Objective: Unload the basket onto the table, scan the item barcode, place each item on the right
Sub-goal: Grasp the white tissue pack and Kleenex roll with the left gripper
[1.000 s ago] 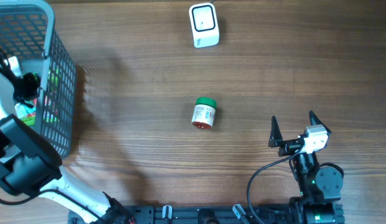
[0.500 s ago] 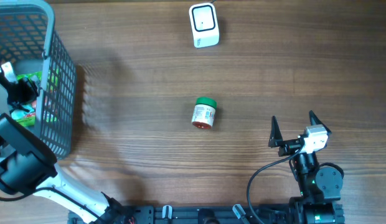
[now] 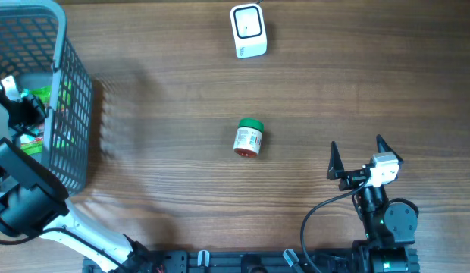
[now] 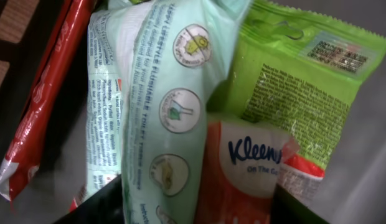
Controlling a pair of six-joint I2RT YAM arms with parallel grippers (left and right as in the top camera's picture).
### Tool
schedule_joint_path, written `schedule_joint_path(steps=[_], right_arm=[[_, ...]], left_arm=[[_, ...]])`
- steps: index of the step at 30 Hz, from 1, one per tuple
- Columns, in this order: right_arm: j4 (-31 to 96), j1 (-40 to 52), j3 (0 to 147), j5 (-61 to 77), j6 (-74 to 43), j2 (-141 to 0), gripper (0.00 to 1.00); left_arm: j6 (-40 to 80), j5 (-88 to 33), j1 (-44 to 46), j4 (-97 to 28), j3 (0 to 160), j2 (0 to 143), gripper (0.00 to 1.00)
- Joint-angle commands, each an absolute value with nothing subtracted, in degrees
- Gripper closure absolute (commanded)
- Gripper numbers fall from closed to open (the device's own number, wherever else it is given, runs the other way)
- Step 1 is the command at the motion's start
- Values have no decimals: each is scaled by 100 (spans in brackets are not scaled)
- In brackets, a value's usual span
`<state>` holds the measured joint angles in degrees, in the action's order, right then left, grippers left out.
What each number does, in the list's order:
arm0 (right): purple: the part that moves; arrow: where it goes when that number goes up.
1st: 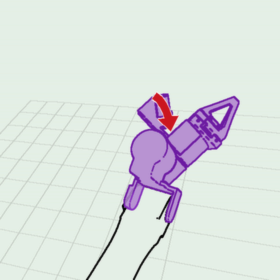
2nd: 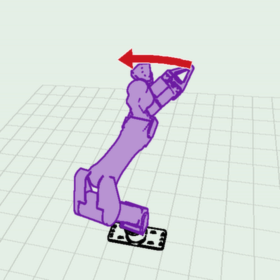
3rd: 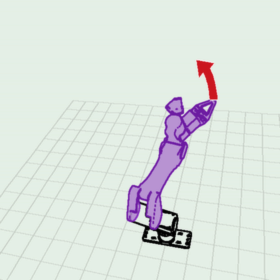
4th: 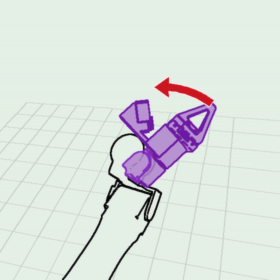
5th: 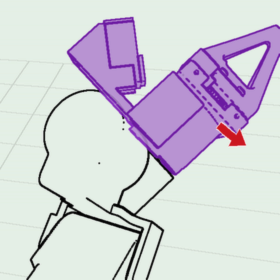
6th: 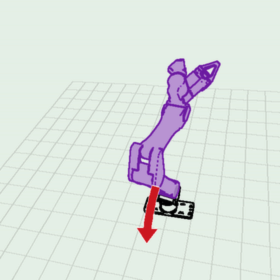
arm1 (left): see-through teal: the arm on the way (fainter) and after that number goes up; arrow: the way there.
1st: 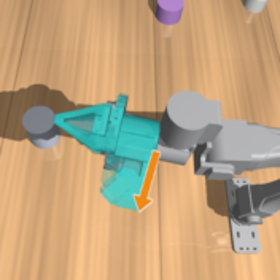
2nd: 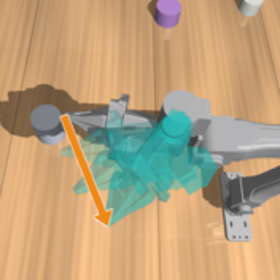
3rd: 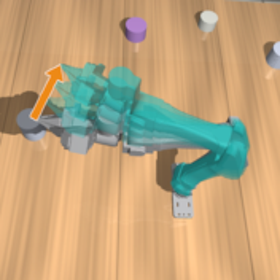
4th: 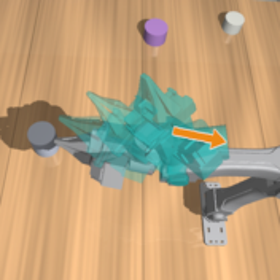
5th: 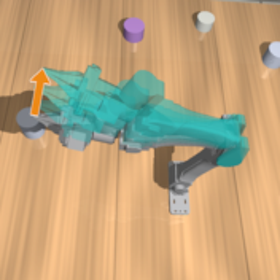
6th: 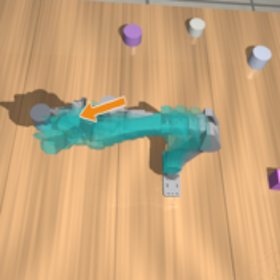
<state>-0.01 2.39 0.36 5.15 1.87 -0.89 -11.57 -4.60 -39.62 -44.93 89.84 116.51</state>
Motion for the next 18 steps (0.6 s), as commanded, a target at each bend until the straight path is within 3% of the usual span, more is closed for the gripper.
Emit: schedule_joint_path(steps=[1, 3, 5, 11, 18], right_arm=[[-32, 200, 30, 609, 285, -58, 0], [-32, 200, 30, 609, 287, -58, 0], [-32, 200, 30, 609, 285, -58, 0], [-32, 200, 30, 609, 285, -58, 0], [-34, 200, 30, 609, 287, -58, 0]], left_arm=[[-1155, -687, -3988, -4523, 8921, 11756, 60], [-1155, -685, -3988, -4519, 8927, 11653, 78], [-1155, -683, -3988, -4491, 8927, 11509, 82], [-1090, -683, -3988, -4298, 8927, 10750, 85], [32, -729, -3979, -4311, 8927, 9561, 86]])
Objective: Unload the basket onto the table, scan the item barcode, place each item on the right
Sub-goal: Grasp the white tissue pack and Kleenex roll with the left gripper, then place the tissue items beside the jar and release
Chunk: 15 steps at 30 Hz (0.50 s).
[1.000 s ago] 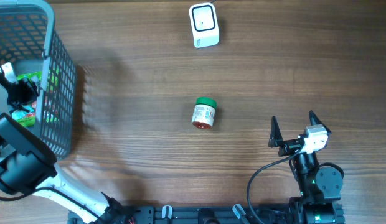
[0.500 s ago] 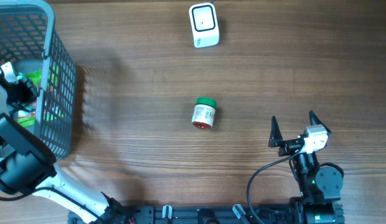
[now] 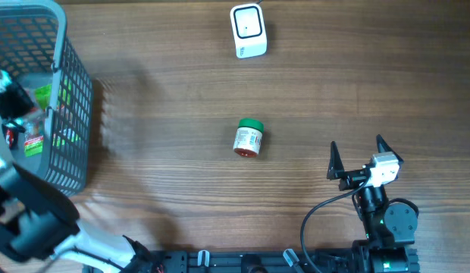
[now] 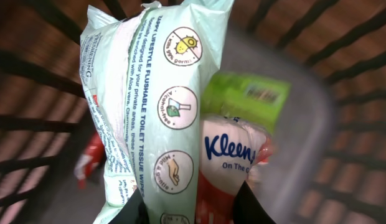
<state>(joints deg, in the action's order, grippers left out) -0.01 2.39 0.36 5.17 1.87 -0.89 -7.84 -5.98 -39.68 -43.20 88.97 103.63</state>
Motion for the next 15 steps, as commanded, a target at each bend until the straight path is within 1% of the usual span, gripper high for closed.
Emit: schedule_joint_path(steps=[1, 7, 10, 12, 15], right_arm=[[-32, 200, 30, 609, 283, -58, 0], [-32, 200, 30, 609, 285, -58, 0], [-34, 200, 30, 609, 290, -58, 0], [-32, 200, 30, 609, 287, -58, 0], [-34, 200, 30, 609, 285, -58, 0]], left_arm=[[228, -775, -3962, -4348, 8927, 9380, 85], [1286, -1758, -3667, -4464, 8927, 8187, 85], [1422, -2064, -3297, -4554, 8927, 7627, 85], [1415, -2053, -2711, -4788, 8925, 7153, 85], [1413, -1905, -1949, -5231, 8925, 6855, 84]])
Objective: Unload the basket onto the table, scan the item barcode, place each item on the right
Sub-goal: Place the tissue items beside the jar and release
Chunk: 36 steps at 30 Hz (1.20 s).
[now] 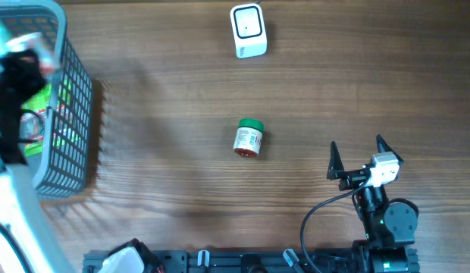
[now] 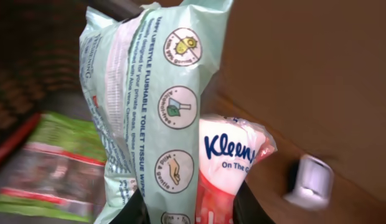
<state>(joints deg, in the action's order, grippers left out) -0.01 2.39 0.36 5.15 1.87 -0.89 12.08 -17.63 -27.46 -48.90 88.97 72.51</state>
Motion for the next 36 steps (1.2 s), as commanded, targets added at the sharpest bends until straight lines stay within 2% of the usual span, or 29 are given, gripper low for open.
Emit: schedule_joint_path(steps=[1, 6, 10, 14, 19, 24, 25, 26, 27, 28, 30, 31, 36], right_arm=[[-34, 200, 30, 609, 285, -58, 0], [-34, 200, 30, 609, 283, -58, 0], [-32, 200, 30, 609, 285, -58, 0], [-34, 200, 30, 609, 287, -58, 0], [-32, 200, 30, 609, 285, -58, 0], [-34, 200, 30, 609, 285, -58, 0], [-34, 200, 30, 609, 285, -58, 0], [-32, 200, 30, 609, 285, -58, 0], [-34, 200, 30, 609, 285, -58, 0], [-32, 200, 30, 609, 285, -58, 0], [-34, 200, 30, 609, 285, -58, 0], [-32, 200, 30, 609, 285, -58, 0], [-34, 200, 30, 609, 285, -58, 0]], left_arm=[[1413, -1767, -1682, -5415, 8925, 6823, 83], [1415, -1142, -346, -6337, 8766, 7070, 80], [1420, -1122, 449, -6320, 8147, 7474, 80], [1673, -1127, 1083, -5909, 7279, 8071, 81], [2003, -1125, 1798, -4827, 6283, 8801, 80], [2158, -1125, 2314, -3942, 5837, 9472, 72], [2150, -1122, 2421, -3848, 5828, 9631, 67], [2147, -1122, 2471, -3798, 5828, 9721, 56], [2147, -1122, 2521, -3754, 5828, 9826, 36], [2147, -1122, 2532, -3741, 5828, 9854, 22], [2147, -1120, 2510, -3717, 5863, 9854, 4], [2147, -1122, 2456, -3732, 5948, 9797, 0], [2117, -1122, 1988, -4195, 6785, 9299, 0]])
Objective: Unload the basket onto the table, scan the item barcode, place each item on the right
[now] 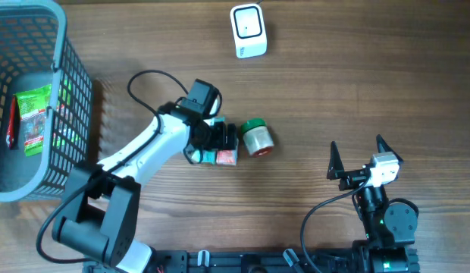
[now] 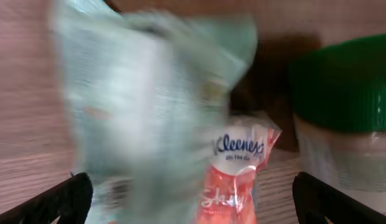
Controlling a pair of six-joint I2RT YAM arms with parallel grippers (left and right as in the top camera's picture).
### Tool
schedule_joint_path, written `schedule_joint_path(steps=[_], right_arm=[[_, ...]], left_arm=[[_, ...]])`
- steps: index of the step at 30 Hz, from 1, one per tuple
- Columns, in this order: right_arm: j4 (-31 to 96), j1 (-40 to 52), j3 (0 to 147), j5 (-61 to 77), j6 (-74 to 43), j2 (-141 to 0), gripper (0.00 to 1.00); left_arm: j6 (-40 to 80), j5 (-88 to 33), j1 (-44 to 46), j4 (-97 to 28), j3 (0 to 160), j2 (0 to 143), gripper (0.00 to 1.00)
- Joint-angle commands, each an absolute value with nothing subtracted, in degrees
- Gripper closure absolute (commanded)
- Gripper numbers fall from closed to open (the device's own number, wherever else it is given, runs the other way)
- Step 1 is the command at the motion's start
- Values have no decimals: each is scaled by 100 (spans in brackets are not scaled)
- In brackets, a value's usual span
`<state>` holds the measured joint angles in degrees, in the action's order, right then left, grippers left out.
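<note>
The pale green flushable-wipes pack (image 2: 149,99) and the red Kleenex pack (image 2: 233,180) lie blurred between the wide-apart fingers of my left gripper (image 2: 196,202). From overhead the left gripper (image 1: 222,139) is low over the table's middle, with both packs (image 1: 212,155) under it. The green-lidded jar (image 1: 258,139) touches them on the right. The white scanner (image 1: 248,30) stands at the far edge. My right gripper (image 1: 358,158) stands open and holds nothing at the near right.
A grey mesh basket (image 1: 72,98) fills the far left corner and holds a green packet (image 1: 30,117) and a red packet (image 1: 10,125). A black cable (image 1: 148,76) loops over my left arm.
My left gripper was above the basket, shut on the two packs. It is now open at the table's middle with the packs on the wood. The jar has shifted slightly right.
My left gripper was down in the basket with the two tissue packs between its fingers. Then it held them higher inside the basket, then above its rim. Now the packs lie beside the jar and the fingers are open. The right arm has not moved.
</note>
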<state>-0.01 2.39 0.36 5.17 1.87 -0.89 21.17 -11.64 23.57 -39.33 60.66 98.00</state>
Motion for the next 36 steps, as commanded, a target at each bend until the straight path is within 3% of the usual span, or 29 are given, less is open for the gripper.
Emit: schedule_joint_path(steps=[1, 10, 16, 22, 36], right_arm=[[-34, 200, 30, 609, 285, -58, 0], [-34, 200, 30, 609, 285, -58, 0], [-34, 200, 30, 609, 287, -58, 0], [-32, 200, 30, 609, 283, -58, 1], [-32, 200, 30, 609, 285, -58, 0]], left_arm=[[2051, -1120, 1868, -4348, 7019, 9179, 0], [1299, -429, 419, -5430, 9198, 8241, 0], [1194, 690, -746, -5166, 9386, 7815, 0], [1194, 823, -1852, -5214, 9376, 8034, 0], [917, 823, -2724, -5389, 9376, 9242, 0]])
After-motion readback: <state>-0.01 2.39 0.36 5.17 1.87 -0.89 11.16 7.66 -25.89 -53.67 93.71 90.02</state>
